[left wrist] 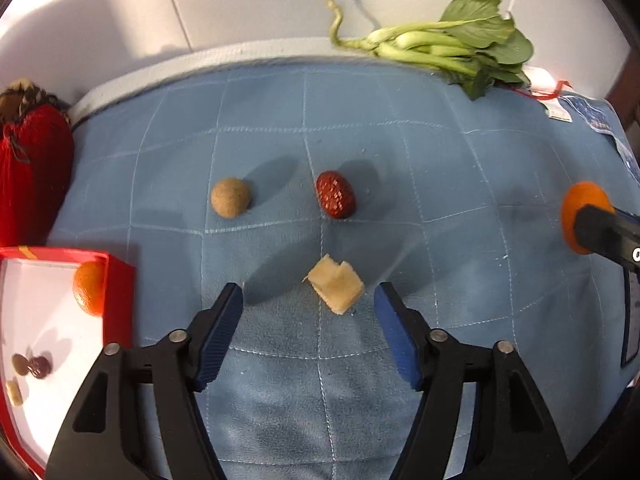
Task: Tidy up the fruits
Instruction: 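Grasp a mandarin with the right tool while the left tool grasps a white chunk, then carry the mandarin and white chunk over the tray and open both tools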
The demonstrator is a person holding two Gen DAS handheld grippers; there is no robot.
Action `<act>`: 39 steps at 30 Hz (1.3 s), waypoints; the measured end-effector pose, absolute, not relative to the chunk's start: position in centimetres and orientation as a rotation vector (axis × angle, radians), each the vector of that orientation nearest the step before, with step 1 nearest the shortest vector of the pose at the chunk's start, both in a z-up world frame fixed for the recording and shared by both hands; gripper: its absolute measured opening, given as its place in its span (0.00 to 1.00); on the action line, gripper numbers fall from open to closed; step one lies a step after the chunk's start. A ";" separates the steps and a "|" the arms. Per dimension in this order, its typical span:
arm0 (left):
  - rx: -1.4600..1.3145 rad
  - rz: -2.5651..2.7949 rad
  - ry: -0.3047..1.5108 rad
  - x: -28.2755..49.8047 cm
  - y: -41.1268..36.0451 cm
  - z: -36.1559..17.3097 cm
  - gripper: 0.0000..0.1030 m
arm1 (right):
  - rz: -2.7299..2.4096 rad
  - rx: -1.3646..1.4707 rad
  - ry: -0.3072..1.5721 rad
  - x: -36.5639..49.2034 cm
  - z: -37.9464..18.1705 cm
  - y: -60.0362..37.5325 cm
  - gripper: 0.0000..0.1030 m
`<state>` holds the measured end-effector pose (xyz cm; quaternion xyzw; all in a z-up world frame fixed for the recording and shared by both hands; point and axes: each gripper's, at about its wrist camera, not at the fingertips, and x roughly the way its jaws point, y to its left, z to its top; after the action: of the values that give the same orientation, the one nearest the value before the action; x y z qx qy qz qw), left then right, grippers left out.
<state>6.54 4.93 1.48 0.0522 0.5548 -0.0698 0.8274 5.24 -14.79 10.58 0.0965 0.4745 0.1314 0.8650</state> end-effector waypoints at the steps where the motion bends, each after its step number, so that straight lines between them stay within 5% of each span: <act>1: 0.080 -0.153 1.190 6.6 5.2 1.3 0.52 | 0.279 0.211 0.993 5.3 10.6 -14.9 0.35; 14: -0.048 -0.177 1.153 7.0 6.4 1.4 0.24 | 0.311 0.185 1.041 5.5 9.1 -13.7 0.34; 32: -0.059 -0.216 1.070 5.8 6.2 3.8 0.24 | 0.328 0.174 1.017 5.1 9.9 -13.3 0.34; 39: -0.051 -0.130 0.992 2.7 11.6 7.6 0.24 | 0.407 0.146 0.992 4.0 10.4 -10.5 0.35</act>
<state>2.67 11.64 7.60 -0.0243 0.4755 -0.0623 0.8772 3.99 -10.48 10.41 0.0696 0.4723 0.1939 0.8570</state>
